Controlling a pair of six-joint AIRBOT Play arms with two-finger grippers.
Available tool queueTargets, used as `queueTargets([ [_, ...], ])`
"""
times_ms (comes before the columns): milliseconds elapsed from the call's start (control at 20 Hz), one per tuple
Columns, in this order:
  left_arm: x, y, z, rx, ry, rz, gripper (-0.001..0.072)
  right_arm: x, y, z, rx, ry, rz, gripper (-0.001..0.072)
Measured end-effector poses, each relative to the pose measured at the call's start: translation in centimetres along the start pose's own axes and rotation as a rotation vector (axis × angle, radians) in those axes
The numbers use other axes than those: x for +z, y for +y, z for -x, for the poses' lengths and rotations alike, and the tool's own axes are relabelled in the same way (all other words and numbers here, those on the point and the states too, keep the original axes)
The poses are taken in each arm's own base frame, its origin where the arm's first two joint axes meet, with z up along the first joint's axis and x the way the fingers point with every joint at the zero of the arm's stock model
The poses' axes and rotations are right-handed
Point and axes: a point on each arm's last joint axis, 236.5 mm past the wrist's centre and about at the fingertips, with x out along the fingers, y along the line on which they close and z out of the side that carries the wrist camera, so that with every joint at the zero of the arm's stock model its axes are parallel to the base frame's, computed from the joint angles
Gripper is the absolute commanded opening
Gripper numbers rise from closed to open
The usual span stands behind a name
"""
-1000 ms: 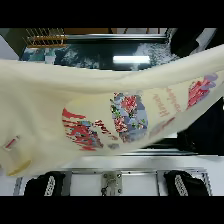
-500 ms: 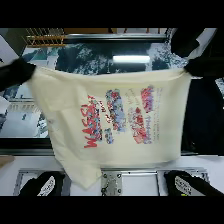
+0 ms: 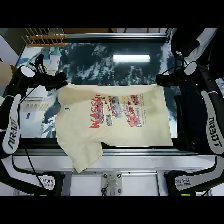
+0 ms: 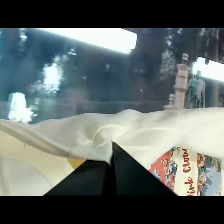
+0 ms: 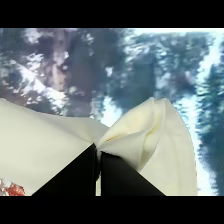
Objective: Fold the clothes and pants, and hang the long-sleeved shirts on hangers.
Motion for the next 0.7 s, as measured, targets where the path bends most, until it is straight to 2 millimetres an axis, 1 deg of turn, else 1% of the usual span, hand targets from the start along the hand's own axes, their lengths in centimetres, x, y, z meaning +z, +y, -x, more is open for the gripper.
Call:
queueTargets([
  [50,0.2,0.2,-0.2,0.001,0.008,0.002,0.0008,0.2,-0.1,-0.2,-0.002,-0.007,-0.005,0.0010],
  [150,0.0,0.7,0.0,0.003,0.024,0.009,0.0007,0.3,-0.6,-0.1,-0.009,-0.010,-0.013,0.0010],
  [300,-1.9,1.8,0.9,0.017,0.050,0.037,0.0007,-1.1,-1.5,0.2,-0.040,0.035,-0.012,0.0010],
  [400,-3.9,2.7,1.2,0.029,0.069,0.048,0.0008,-2.6,-2.1,0.4,-0.063,0.073,-0.014,0.0010],
  [550,-7.3,4.0,1.2,0.048,0.106,0.058,0.0008,-5.4,-2.7,0.5,-0.083,0.127,-0.029,0.0010],
  [700,-10.4,5.2,0.6,0.065,0.146,0.079,0.0008,-9.0,-3.1,0.4,-0.096,0.192,-0.046,0.0010],
])
